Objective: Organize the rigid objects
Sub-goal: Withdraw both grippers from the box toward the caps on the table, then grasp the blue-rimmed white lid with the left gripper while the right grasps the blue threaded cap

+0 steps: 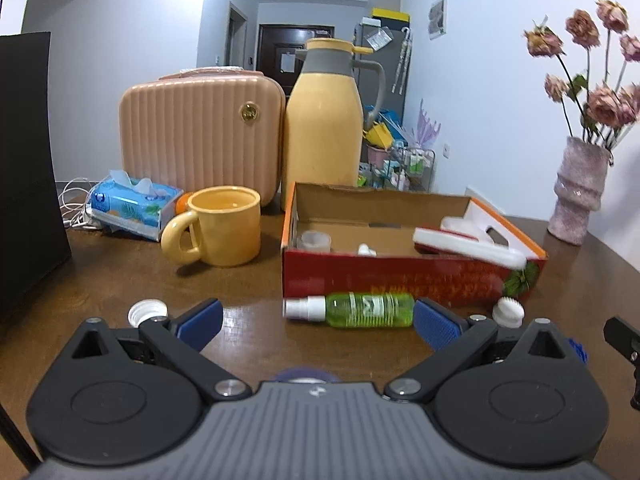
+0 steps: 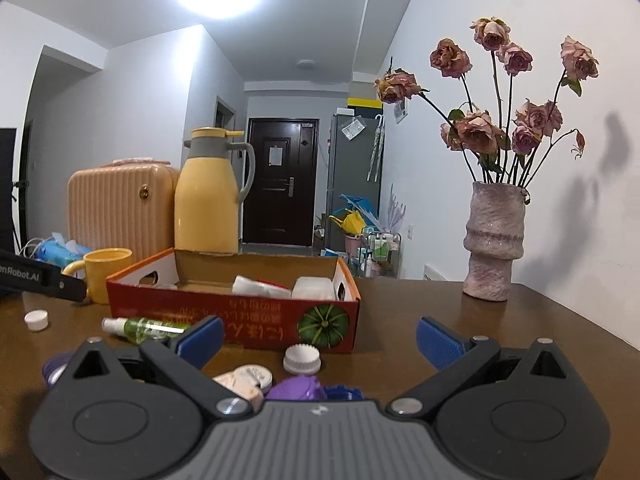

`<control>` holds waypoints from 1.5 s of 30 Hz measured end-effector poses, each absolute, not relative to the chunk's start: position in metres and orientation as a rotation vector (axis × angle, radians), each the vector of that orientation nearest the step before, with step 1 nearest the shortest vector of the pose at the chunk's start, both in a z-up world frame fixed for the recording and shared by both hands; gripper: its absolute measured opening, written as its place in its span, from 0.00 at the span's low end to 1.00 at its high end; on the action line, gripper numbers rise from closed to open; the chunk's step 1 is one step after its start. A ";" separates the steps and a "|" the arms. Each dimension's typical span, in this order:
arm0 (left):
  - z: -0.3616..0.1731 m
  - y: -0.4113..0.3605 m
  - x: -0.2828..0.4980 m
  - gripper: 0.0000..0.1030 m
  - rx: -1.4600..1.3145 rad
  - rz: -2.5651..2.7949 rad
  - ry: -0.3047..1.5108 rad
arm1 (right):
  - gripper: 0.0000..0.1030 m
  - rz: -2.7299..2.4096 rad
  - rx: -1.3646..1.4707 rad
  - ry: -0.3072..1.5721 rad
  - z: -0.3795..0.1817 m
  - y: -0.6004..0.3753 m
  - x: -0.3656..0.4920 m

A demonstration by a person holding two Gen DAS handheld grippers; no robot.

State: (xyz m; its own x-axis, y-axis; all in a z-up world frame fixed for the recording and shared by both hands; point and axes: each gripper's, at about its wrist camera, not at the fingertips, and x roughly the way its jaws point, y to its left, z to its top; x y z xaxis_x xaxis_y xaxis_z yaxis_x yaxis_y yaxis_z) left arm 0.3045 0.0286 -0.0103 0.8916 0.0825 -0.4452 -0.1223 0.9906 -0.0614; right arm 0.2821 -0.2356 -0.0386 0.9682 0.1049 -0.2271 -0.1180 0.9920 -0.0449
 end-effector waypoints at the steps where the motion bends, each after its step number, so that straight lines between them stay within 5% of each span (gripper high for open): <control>1: -0.012 0.028 0.302 1.00 -0.084 0.101 0.463 | 1.00 0.115 -0.062 0.231 -0.040 -0.235 0.279; 32: -0.045 0.037 0.274 1.00 -0.075 0.035 0.560 | 1.00 0.129 -0.128 0.450 -0.063 -0.253 0.292; 45: -0.052 0.042 0.287 1.00 -0.091 0.052 0.612 | 0.89 0.188 -0.158 0.619 -0.085 -0.264 0.363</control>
